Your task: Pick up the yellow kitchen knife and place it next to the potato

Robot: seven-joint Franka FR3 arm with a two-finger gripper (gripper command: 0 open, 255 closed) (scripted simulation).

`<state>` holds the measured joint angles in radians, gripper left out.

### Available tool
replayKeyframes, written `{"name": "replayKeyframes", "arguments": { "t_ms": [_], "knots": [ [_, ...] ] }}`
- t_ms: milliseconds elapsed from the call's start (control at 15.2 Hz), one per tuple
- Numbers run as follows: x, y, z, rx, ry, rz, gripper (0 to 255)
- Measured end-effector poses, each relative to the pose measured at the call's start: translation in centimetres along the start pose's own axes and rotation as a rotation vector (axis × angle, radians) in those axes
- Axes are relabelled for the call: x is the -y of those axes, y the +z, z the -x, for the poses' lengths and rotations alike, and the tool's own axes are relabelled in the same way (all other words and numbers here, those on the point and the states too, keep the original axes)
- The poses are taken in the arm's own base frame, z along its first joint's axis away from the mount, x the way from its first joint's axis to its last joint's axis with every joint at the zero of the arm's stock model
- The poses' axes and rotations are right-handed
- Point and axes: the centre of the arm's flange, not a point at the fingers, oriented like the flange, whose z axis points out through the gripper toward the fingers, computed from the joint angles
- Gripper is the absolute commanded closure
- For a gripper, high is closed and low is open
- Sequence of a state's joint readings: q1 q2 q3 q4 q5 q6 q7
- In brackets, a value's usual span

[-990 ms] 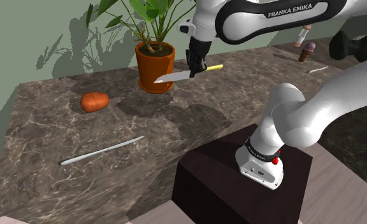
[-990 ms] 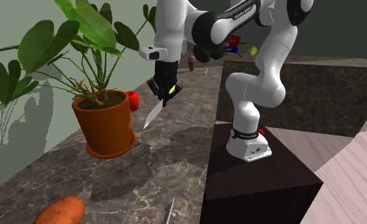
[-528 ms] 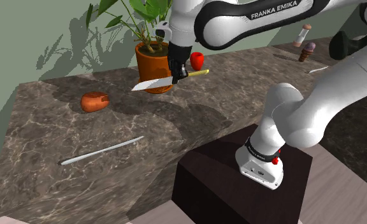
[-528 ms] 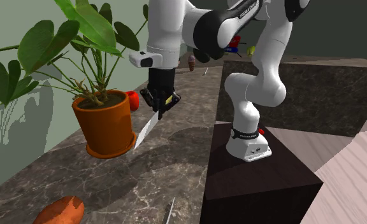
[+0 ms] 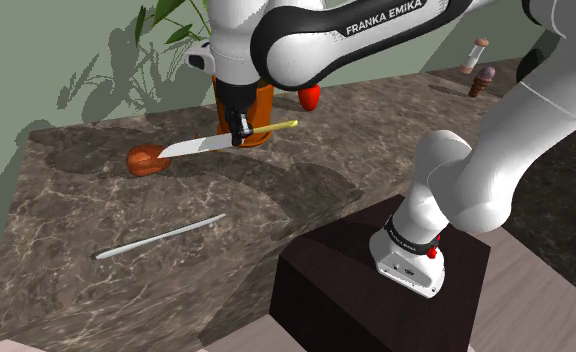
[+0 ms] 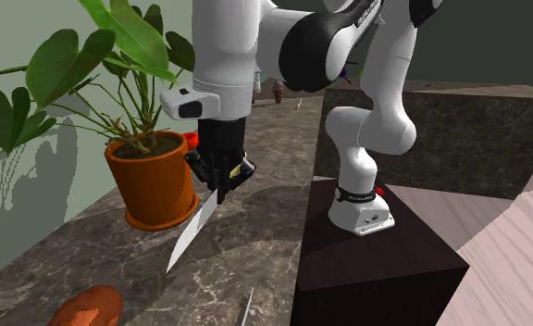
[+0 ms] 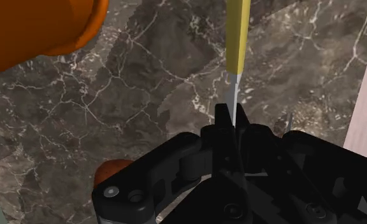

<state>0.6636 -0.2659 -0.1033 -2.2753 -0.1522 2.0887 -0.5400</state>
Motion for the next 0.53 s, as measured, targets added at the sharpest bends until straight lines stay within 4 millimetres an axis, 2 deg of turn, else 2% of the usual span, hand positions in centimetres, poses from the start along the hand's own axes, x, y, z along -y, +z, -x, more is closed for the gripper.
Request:
{"name": "replayKeyframes", "arguments": {
  "t_ms": [528],
  "knots": [
    [1.5, -0.2, -10.6, 0.0, 0.0, 0.0, 255]
  ]
}}
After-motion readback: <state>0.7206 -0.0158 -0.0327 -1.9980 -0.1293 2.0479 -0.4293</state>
